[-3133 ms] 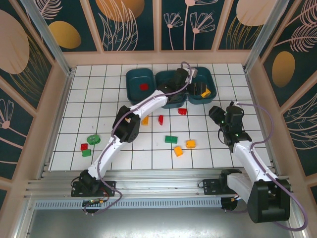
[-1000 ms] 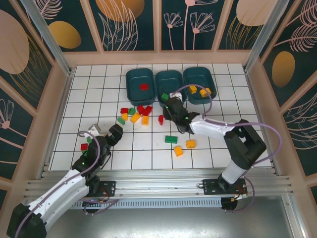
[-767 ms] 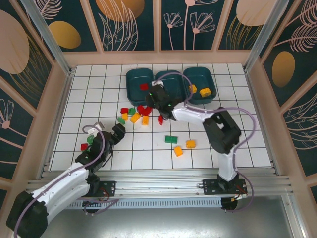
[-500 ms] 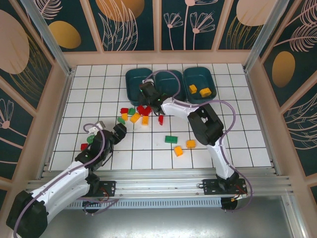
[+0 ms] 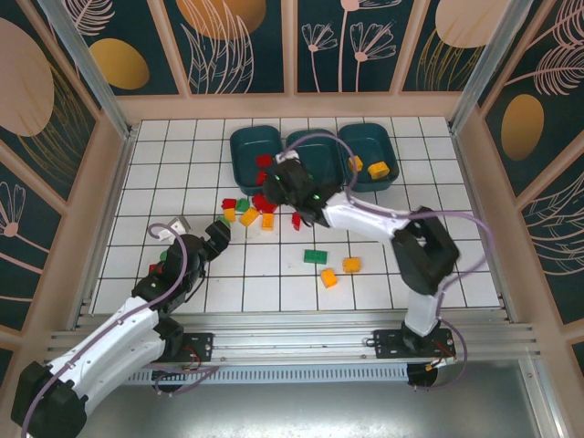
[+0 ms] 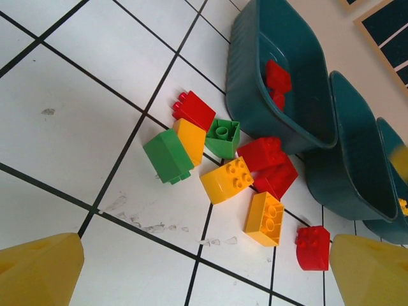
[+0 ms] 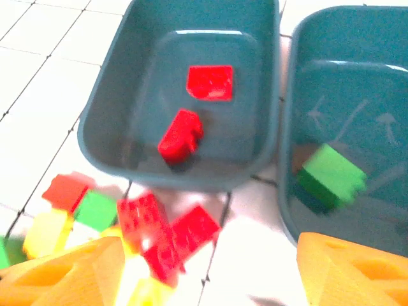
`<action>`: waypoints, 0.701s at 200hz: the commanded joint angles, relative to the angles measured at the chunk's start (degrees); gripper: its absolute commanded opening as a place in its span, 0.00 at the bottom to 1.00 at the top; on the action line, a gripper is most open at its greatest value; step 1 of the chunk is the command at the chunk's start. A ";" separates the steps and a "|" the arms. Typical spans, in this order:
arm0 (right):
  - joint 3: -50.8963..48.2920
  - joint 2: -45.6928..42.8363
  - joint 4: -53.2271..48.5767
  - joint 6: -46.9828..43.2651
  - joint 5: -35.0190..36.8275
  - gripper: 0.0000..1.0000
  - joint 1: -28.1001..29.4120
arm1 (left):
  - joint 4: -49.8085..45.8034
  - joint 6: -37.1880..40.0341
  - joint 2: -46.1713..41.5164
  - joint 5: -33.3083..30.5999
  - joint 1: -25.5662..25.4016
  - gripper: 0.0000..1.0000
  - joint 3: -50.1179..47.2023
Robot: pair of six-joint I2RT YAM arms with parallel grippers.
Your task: Sort the legos into containers by color
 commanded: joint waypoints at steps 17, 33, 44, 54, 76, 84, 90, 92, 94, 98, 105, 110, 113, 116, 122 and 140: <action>-18.21 -14.32 -4.51 7.45 0.94 0.75 1.81 | 5.55 2.34 1.70 6.53 -0.04 0.98 -2.10; -23.00 -18.69 -7.13 9.98 -1.69 0.77 1.96 | 12.07 4.67 5.47 14.21 -0.03 0.98 -2.29; -25.62 -20.52 -8.38 11.80 -3.32 0.78 2.27 | 15.50 5.75 9.29 18.74 -0.02 0.98 -1.38; -27.04 -21.17 -9.71 13.32 -3.80 0.79 2.93 | 17.55 6.84 13.27 22.05 -0.19 0.98 -0.11; -28.66 -20.69 -11.52 17.69 -3.04 0.81 5.07 | 19.87 7.42 20.42 23.30 -2.10 0.99 2.24; -28.80 -20.18 -11.56 19.51 -3.21 0.82 5.60 | 20.98 7.21 22.16 22.84 -3.45 0.98 2.62; -28.89 -19.78 -11.54 20.73 -3.09 0.83 6.11 | 21.88 6.97 23.31 22.72 -4.39 0.99 2.90; -28.90 -19.60 -11.42 21.03 -3.02 0.84 6.22 | 22.15 6.98 23.68 22.64 -4.69 0.98 2.92; -28.90 -19.43 -11.37 21.43 -3.00 0.84 6.38 | 22.37 6.87 24.05 22.60 -4.96 0.98 3.03; -28.83 -19.12 -11.36 22.10 -2.92 0.88 6.66 | 22.77 6.78 24.68 22.56 -5.48 0.98 3.23; -28.45 -18.30 -11.84 23.40 -2.24 0.93 6.93 | 23.21 6.67 25.74 22.51 -6.27 0.98 3.59; -28.15 -17.76 -12.41 24.15 -1.40 0.93 7.05 | 23.32 6.66 26.38 22.53 -6.66 0.99 3.87; -27.97 -17.43 -12.56 24.53 -1.04 0.93 7.11 | 23.33 6.63 26.77 22.56 -6.81 0.99 4.00; -27.91 -17.24 -12.71 24.85 -0.87 0.94 7.09 | 23.37 6.63 27.05 22.59 -7.01 0.98 4.13; -27.89 -16.91 -12.80 26.00 -0.32 0.93 7.08 | 23.30 6.77 27.45 22.68 -7.27 0.98 4.31; -27.90 -16.26 -11.21 28.35 -1.86 0.94 7.09 | 22.32 7.09 27.33 22.15 -7.40 0.99 4.41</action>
